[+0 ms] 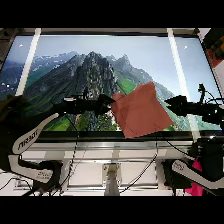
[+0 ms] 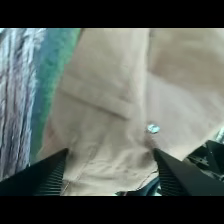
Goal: Fold the clothes and pants, and hang the long-sleeved shirts on hangers.
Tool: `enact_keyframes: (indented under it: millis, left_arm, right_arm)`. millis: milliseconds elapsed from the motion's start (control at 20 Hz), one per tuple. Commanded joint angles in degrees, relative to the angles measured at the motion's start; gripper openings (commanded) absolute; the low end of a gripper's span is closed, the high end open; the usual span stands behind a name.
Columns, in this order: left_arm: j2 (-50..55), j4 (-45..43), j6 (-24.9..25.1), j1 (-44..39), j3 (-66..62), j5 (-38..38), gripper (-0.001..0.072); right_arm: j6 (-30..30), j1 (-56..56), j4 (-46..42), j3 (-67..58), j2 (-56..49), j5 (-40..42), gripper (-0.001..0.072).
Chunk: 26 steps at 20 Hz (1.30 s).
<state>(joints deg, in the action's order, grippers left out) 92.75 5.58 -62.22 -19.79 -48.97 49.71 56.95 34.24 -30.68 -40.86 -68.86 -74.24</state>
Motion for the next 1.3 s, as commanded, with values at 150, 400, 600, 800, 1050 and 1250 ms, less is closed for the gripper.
enact_keyframes:
  millis: [150,400,600,800,1050,1250]
  left_arm:
    - [0.7,-0.4,3.1,0.7,-1.9,0.7,0.0646]
    - [4.0,-0.8,3.1,-2.1,-4.5,1.6,0.0592]
    - [5.8,-0.8,3.2,-3.1,-10.3,3.2,0.0073]
    - [5.8,-0.8,7.6,-2.0,-15.2,4.6,0.0010]
    - [0.9,-8.1,7.8,4.6,-19.5,6.9,0.0007]
    - [-8.9,-25.7,1.1,7.5,-19.9,0.3,0.0006]
  right_arm:
    - [0.0,0.0,0.2,0.0,0.0,0.8,0.0566]
    - [0.0,0.0,0.2,0.0,0.0,0.7,0.0566]
    - [0.0,0.0,0.2,0.0,0.0,0.8,0.0565]
    - [0.0,0.0,0.0,0.0,0.0,0.8,0.0398]
    - [0.0,0.0,-1.1,0.0,0.0,2.3,0.0010]
    - [0.8,0.0,-1.7,0.2,-0.1,3.5,0.0009]
